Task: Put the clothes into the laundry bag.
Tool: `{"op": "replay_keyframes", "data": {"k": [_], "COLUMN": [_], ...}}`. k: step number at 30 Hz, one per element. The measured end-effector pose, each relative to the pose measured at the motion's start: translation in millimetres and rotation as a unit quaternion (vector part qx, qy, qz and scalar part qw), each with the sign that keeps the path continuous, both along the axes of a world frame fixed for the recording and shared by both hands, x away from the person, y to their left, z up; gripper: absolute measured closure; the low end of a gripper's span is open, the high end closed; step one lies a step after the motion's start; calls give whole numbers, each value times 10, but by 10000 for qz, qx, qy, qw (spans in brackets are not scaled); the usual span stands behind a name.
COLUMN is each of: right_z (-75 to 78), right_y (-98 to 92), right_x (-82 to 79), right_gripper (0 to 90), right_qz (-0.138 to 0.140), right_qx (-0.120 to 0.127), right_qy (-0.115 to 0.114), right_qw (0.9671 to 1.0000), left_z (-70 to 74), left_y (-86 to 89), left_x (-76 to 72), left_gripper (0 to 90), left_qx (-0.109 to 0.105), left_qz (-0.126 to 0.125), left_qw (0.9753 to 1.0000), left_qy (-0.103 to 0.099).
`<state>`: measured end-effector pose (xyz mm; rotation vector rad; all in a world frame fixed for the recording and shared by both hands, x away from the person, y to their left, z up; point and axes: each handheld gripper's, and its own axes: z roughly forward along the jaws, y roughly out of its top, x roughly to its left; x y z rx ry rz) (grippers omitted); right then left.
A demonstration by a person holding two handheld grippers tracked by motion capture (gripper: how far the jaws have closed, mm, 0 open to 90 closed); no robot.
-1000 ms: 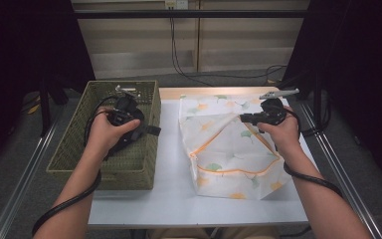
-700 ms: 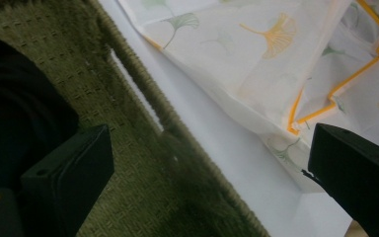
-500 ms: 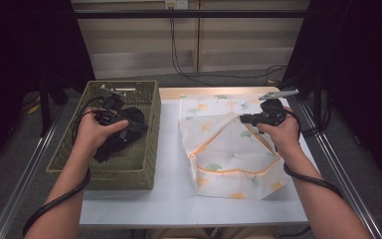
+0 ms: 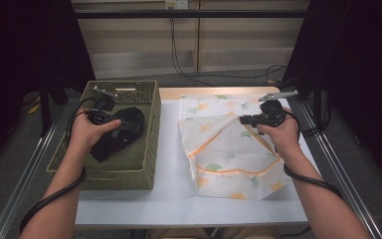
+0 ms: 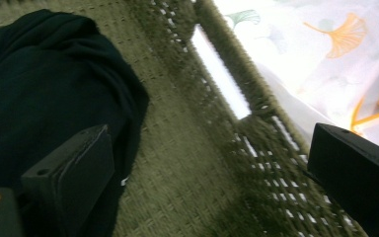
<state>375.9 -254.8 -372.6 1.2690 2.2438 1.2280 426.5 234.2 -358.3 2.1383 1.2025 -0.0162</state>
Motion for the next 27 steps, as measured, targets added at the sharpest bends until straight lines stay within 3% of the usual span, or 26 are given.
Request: {"op": "replay_keyframes", "data": {"k": [21,27], "right_z": [-59,-69], "right_y": [-22,-23], "right_x": [-3,-7], "right_gripper": [900,900], "right_qz": [11,6], "right_qx": [5,0], "right_qy": [30,68], "right_qw": [10000,10000], "left_z": [-223,-268], "left_y": [210,266], "left_x": [169,213], "left_gripper": [29,31], "left_qx": [268,198], "left_qz": [383,470], "left_qw": [9989,9987], "left_qy": [73,82]}}
